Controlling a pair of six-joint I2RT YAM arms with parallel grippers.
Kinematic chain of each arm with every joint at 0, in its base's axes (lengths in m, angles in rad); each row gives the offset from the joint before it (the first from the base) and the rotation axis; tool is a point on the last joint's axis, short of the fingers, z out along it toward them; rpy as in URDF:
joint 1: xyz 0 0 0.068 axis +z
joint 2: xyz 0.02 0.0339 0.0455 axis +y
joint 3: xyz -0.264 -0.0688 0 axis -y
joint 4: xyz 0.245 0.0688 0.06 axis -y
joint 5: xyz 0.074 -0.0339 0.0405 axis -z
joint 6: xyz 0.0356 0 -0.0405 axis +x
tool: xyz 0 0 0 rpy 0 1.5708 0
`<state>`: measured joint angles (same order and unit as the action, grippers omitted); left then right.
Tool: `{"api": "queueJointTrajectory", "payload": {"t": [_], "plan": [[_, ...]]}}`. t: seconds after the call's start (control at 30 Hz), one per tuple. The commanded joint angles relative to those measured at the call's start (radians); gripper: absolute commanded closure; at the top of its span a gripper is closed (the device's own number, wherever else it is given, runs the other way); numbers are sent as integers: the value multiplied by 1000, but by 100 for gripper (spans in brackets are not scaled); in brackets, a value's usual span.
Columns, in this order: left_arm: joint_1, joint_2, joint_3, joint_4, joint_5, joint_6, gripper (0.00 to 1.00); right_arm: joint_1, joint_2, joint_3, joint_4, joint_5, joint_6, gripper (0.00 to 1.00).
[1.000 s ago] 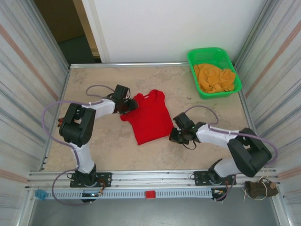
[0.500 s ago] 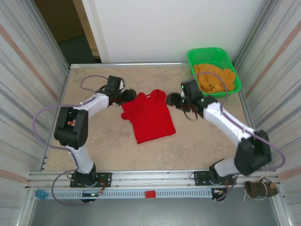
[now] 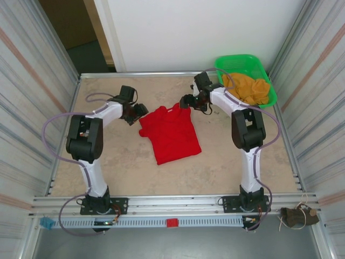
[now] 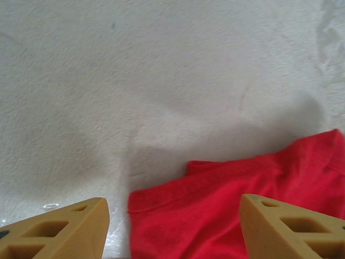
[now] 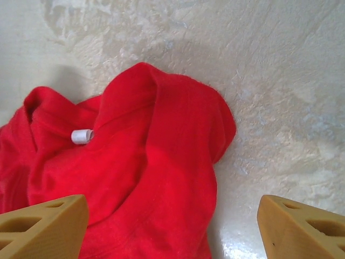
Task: Fold the inside-out t-shirt
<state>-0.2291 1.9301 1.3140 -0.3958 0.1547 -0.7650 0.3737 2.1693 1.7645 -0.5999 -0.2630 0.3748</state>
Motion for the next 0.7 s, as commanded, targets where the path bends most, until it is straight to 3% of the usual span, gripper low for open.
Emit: {"api": "queueJointTrajectory", "payload": {"t": [0.0,0.4,0.47,0.53,0.6,0.63,0.67], "plan": [[0,23,28,-26,-21,-29,35,7,44,61,-50,16,-40,19],[-39,96,46,0,8,-33,28,78,188,146,-71,-5,-53,21],[-50,114,61,-1,12,-31,29,88,193,139,-69,-2,-52,30],[-60,132,74,-3,9,-32,37,84,189,121,-53,-9,-37,48],[-65,147,81,3,15,-36,55,71,187,118,-42,-37,-20,71],[-66,153,83,9,22,-36,65,63,181,118,-37,-53,-11,80],[-68,155,83,16,25,-35,70,55,175,89,-32,-64,-6,87]]}}
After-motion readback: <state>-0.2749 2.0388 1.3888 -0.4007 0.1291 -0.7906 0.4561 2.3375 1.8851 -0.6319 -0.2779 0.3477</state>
